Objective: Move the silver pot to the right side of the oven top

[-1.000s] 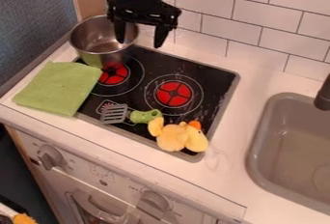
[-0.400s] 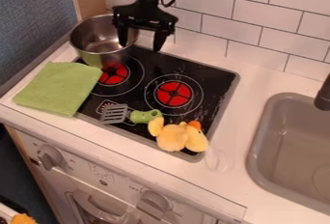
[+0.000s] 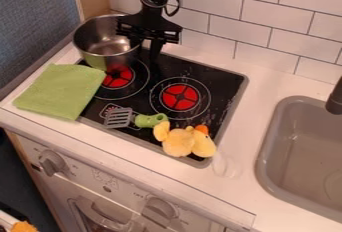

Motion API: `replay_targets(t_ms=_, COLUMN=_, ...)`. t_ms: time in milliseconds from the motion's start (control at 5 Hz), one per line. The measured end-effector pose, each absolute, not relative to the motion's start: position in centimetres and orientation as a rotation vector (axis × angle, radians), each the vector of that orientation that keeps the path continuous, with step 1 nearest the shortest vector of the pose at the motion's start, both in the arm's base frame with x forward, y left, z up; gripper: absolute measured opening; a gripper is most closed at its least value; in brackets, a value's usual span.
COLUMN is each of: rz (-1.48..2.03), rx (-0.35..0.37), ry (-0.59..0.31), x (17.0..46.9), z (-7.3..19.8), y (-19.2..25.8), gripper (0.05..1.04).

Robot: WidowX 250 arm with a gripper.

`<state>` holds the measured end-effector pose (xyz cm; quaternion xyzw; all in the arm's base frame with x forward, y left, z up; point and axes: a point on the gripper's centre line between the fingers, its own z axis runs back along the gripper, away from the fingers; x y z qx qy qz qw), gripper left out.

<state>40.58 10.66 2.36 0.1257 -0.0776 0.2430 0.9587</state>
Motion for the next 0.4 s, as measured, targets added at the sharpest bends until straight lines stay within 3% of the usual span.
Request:
replay_targets(t_ms=200, rz=0.493, rx=0.253, ry=-0.160, x=40.66, z=2.43, y=10.66, gripper=0.161)
replay_targets(t_ms=400, rz=0.489, rx=0.253, ry=-0.166, x=40.77, z=2.54, y=10.66, gripper=0.081)
